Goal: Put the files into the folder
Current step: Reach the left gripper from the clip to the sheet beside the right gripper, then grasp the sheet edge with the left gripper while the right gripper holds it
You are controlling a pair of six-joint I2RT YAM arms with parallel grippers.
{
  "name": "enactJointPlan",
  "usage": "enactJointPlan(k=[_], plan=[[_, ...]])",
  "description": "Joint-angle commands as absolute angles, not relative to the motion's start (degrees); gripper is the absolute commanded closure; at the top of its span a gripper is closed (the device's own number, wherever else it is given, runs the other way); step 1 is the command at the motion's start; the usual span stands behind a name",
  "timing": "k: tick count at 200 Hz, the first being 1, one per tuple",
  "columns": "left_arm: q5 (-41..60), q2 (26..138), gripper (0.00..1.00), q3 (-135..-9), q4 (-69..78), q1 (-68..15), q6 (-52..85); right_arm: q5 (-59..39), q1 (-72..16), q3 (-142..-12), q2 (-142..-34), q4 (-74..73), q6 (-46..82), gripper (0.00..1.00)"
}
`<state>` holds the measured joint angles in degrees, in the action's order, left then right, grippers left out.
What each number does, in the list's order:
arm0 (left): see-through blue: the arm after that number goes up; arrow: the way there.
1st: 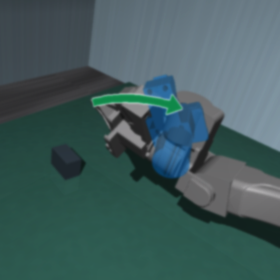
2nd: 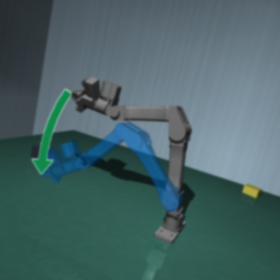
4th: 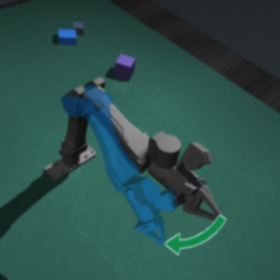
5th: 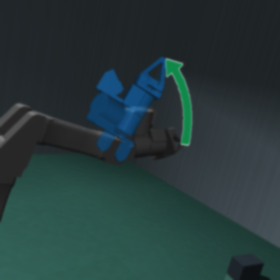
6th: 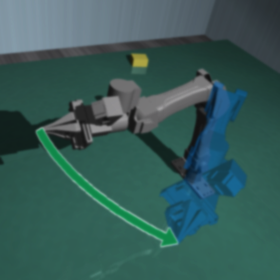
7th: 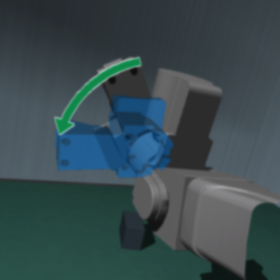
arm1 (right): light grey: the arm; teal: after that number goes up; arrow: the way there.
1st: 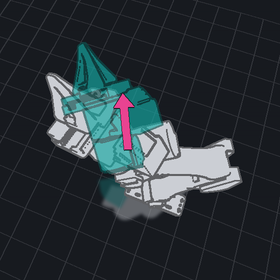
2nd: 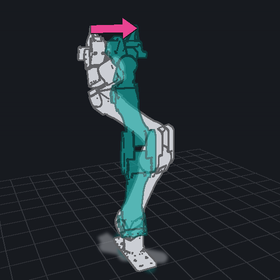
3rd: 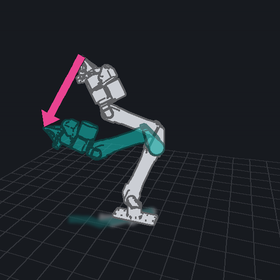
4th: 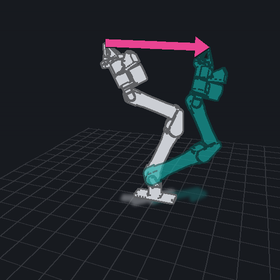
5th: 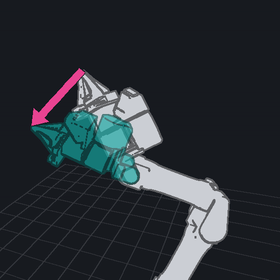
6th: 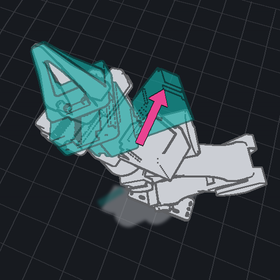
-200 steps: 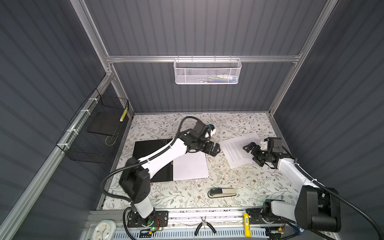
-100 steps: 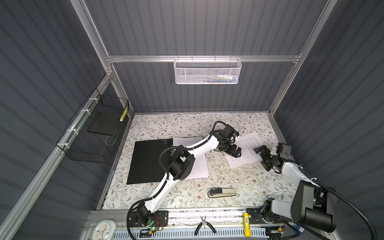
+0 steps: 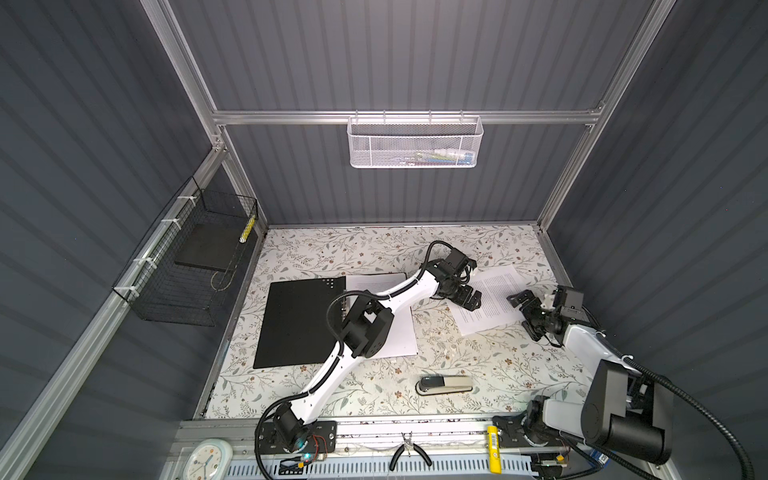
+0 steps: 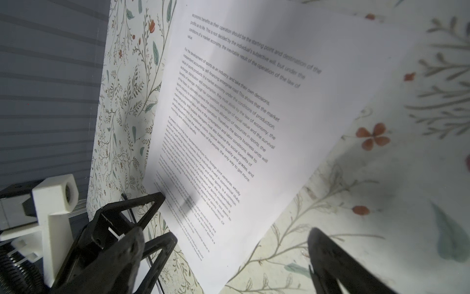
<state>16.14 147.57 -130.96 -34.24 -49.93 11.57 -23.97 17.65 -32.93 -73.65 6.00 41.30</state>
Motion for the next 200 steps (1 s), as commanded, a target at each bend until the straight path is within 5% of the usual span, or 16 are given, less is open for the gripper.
enactJointPlan(k=[1, 97, 200], plan=[[14.0, 147.4, 0.00, -126.7, -36.2, -49.5, 12.0, -22.3, 18.2, -36.5, -75.4, 7.5, 40.1, 0.01], [8.3, 136.3, 0.00, -104.6, -29.0, -48.3, 23.5, -15.7, 18.3, -50.7, -89.3, 14.0, 37.9, 0.01], [10.0, 135.9, 0.00, -106.3, -30.3, -48.1, 21.7, -12.3, 15.2, -64.7, -103.6, 26.6, 41.7, 0.01]])
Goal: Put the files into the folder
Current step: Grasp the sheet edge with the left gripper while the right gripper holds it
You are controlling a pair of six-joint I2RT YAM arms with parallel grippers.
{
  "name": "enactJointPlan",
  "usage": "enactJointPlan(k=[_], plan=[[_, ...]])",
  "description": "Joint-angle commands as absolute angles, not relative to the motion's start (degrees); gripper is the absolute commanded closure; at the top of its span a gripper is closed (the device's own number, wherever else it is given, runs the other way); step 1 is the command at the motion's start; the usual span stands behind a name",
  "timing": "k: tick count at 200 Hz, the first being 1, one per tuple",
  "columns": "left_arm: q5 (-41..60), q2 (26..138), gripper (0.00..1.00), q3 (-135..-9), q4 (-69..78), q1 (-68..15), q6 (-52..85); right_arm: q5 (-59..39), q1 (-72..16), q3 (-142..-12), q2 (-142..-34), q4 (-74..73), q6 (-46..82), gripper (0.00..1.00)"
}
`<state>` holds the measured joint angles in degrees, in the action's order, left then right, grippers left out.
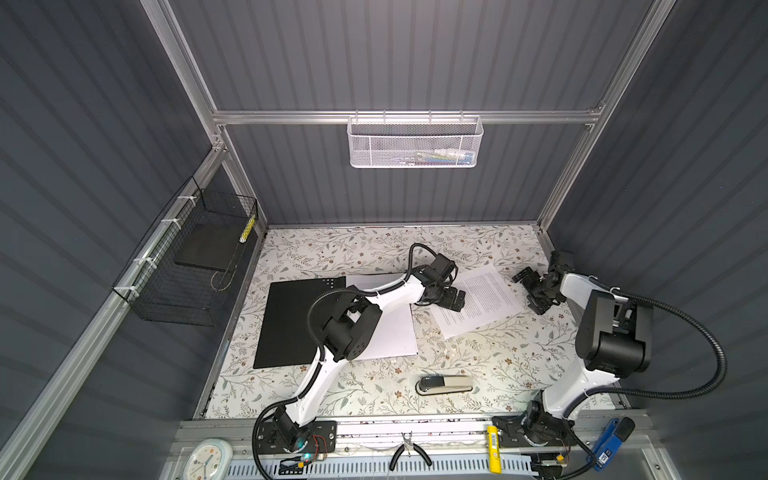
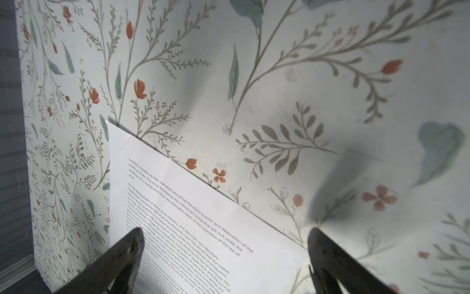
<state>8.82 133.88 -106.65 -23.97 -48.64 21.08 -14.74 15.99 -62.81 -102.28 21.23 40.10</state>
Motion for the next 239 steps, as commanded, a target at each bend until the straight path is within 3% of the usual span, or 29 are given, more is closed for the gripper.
enactJointPlan(k=[1, 118, 160, 194, 239], plan=[[10.0, 135.9, 0.00, -106.3, -30.4, -48.1, 21.7, -12.3, 15.2, -64.8, -103.7, 26.8, 41.7, 0.01], [12.2, 137.9, 0.00, -108.6, -30.5, -47.6, 21.5, -18.7, 12.7, -64.7, -107.0, 25.1, 47.1, 0.01], [12.6, 138.6, 0.00, -109.2, -30.5, -47.6, 21.5, -25.1, 11.5, -62.5, -106.2, 22.6, 47.3, 0.01], [12.8, 139.6, 0.00, -109.7, -30.4, -47.6, 22.0, -31.1, 8.4, -59.1, -102.4, 14.8, 46.4, 0.01], [12.4, 140.5, 0.00, -109.7, -30.5, -47.6, 22.6, -37.7, 7.0, -46.7, -94.4, -6.7, 55.7, 0.01]])
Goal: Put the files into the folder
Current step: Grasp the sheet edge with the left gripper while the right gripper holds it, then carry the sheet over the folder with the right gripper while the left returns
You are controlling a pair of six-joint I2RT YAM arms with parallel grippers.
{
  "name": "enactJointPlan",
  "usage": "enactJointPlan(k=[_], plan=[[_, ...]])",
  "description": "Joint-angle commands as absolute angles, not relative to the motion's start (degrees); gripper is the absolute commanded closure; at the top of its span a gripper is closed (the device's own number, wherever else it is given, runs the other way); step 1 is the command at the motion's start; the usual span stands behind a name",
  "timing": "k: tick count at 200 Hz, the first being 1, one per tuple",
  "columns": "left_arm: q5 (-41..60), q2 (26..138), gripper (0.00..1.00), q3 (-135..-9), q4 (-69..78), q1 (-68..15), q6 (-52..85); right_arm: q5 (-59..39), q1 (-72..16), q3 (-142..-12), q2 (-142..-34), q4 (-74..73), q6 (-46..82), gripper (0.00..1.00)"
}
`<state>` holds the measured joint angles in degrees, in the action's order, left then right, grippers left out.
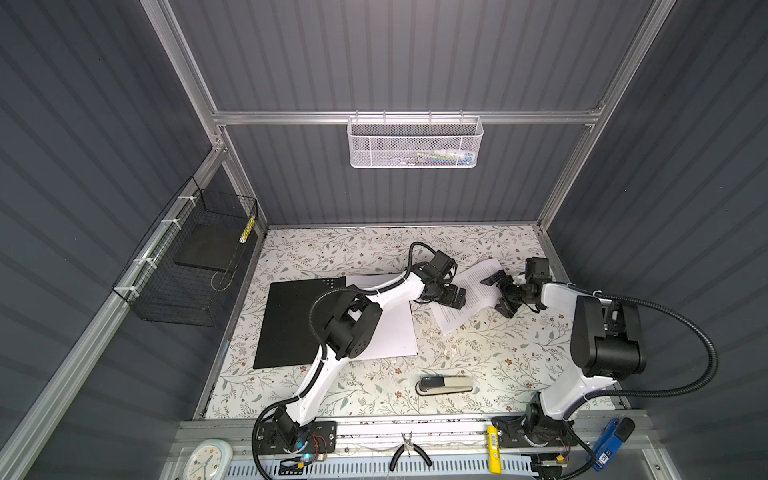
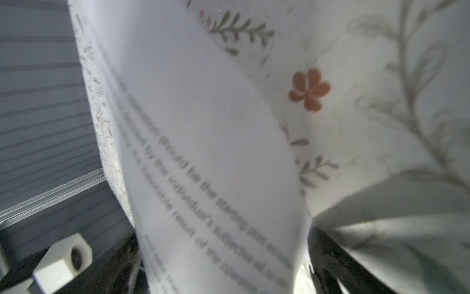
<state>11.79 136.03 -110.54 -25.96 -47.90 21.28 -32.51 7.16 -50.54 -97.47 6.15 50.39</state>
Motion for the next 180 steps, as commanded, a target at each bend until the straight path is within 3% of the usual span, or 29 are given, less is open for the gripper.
enactJointPlan(k=[1, 44, 100, 128, 180], plan=[[12.4, 140.5, 0.00, -109.7, -30.5, -47.6, 22.6, -37.7, 7.0, -46.6, -94.3, -7.0, 55.9, 0.01], [11.9, 141.1, 0.00, -109.5, -30.5, -47.6, 22.8, -36.1, 4.4, -41.4, -89.1, -15.6, 59.7, 0.01], [12.2, 140.1, 0.00, -107.8, -29.3, -47.6, 23.1, -32.4, 2.0, -37.4, -91.6, -24.0, 62.4, 0.01], [12.4, 139.5, 0.00, -107.1, -29.0, -47.5, 23.1, -29.0, 1.7, -34.5, -92.2, -26.8, 65.9, 0.11], [12.4, 139.3, 0.00, -107.0, -28.5, -47.5, 23.5, -23.8, 0.8, -29.1, -93.2, -30.7, 73.4, 0.45]])
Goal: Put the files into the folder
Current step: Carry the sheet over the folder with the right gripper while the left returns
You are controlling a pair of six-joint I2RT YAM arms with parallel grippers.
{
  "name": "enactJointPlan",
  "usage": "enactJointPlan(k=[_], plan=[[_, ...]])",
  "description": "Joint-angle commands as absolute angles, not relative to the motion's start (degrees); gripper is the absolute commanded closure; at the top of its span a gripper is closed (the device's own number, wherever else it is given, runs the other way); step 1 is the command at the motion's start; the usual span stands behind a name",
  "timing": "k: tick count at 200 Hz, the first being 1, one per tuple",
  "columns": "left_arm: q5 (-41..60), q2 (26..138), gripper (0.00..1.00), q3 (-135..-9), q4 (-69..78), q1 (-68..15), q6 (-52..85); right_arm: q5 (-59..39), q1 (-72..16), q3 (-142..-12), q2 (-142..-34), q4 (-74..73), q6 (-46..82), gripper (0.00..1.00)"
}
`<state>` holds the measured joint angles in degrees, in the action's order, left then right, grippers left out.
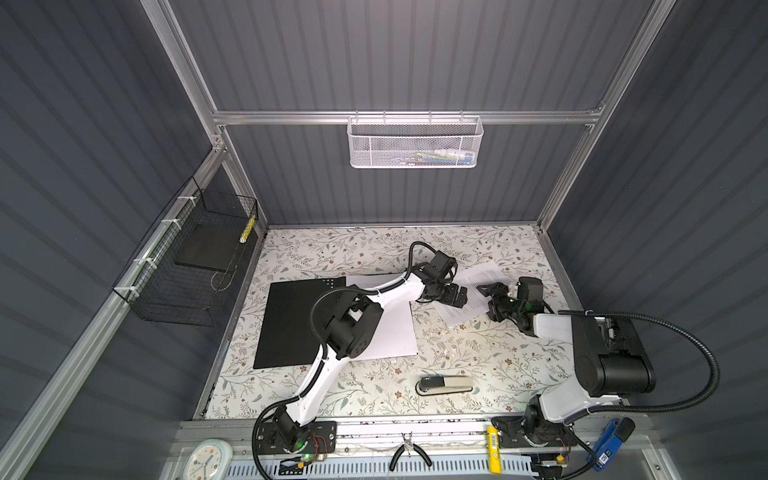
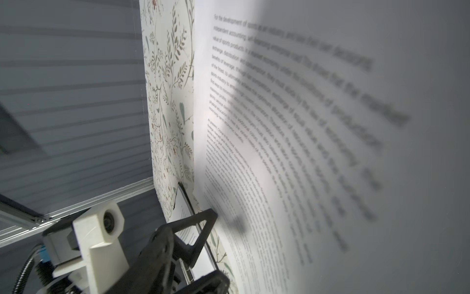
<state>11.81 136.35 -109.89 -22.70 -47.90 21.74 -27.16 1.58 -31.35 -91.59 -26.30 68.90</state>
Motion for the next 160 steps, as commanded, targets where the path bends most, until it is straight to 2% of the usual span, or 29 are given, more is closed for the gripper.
enactJointPlan(k=[1, 14, 61, 99, 130, 160], plan=[[12.5, 139.3, 0.00, -107.0, -28.5, -47.5, 23.5, -23.8, 0.8, -29.0, -93.2, -30.8, 73.5, 0.46], [12.6, 139.3, 0.00, -107.0, -28.4, -47.5, 23.6, -23.1, 0.2, -27.8, -93.9, -32.6, 75.1, 0.55], [12.7, 139.7, 0.00, -107.4, -28.6, -47.4, 23.6, -14.8, -2.4, -23.1, -91.8, -36.5, 78.7, 0.72], [13.8, 138.7, 0.00, -108.8, -29.1, -47.1, 23.7, -11.8, -3.2, -21.6, -90.1, -37.0, 79.5, 1.00], [21.1, 135.0, 0.00, -111.5, -27.0, -47.1, 21.6, -11.9, -3.2, -22.1, -86.7, -34.6, 76.2, 1.00], [23.1, 122.1, 0.00, -105.9, -17.7, -47.1, 21.7, -13.1, -3.5, -31.0, -79.4, -16.1, 62.2, 1.00]])
